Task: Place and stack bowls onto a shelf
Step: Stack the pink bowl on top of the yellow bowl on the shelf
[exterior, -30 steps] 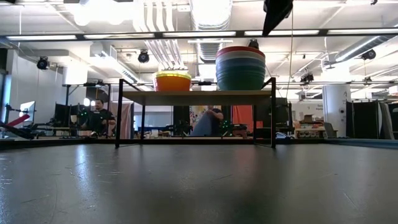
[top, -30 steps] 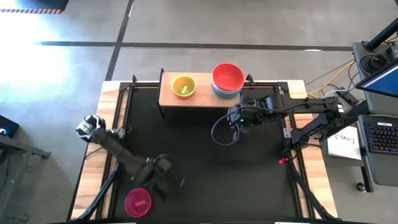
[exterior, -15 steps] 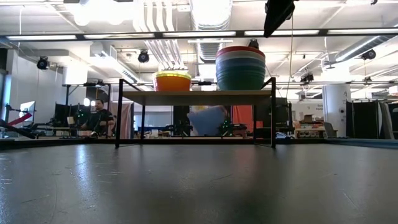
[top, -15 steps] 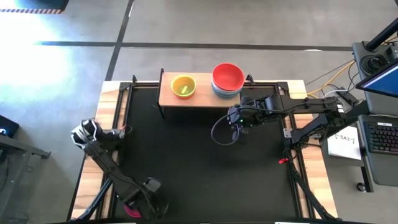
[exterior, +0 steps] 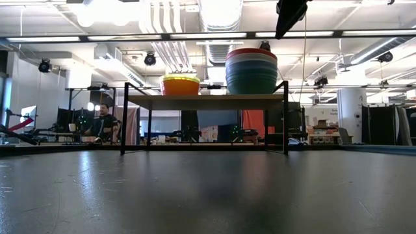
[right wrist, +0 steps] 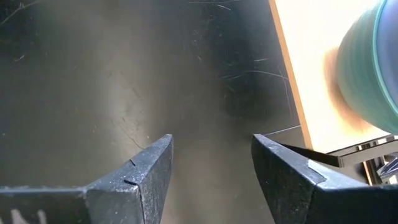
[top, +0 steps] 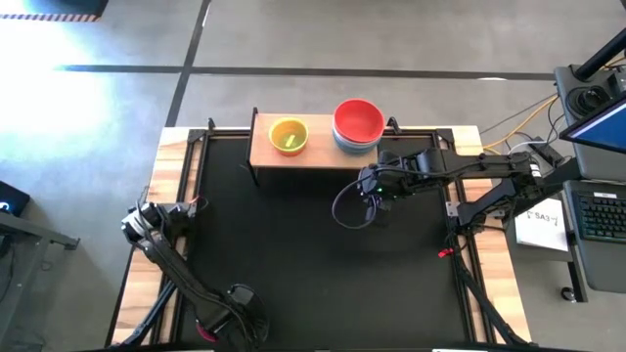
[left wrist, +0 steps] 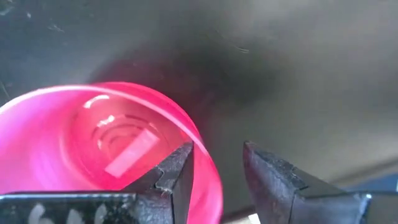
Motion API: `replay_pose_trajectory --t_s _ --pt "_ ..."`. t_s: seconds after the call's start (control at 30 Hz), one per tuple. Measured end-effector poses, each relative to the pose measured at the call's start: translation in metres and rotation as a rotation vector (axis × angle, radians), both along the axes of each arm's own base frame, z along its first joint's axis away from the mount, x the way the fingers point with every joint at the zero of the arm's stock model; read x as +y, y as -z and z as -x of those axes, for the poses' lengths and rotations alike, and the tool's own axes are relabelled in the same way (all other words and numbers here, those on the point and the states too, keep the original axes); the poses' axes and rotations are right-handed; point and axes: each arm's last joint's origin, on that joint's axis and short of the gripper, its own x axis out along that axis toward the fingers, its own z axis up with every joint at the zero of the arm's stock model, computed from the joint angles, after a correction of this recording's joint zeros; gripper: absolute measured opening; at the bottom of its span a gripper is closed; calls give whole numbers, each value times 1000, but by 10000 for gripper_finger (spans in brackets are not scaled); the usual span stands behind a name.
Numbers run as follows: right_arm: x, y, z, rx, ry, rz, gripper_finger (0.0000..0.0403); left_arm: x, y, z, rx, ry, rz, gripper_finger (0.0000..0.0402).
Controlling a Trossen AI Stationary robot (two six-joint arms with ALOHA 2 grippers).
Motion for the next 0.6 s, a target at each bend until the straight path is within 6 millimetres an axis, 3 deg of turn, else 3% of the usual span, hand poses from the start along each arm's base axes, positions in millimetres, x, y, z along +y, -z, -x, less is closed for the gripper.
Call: replay_pose_trajectory --t_s 0.17,0.37,0.6 --pt "0 0 0 0 -5 2 205 -1 8 -1 16 10 -26 103" --pt "0 0 0 0 -5 2 205 -1 9 -1 17 17 -29 14" --pt "0 0 0 5 -4 1 205 -1 -3 -9 -14 87 -17 2"
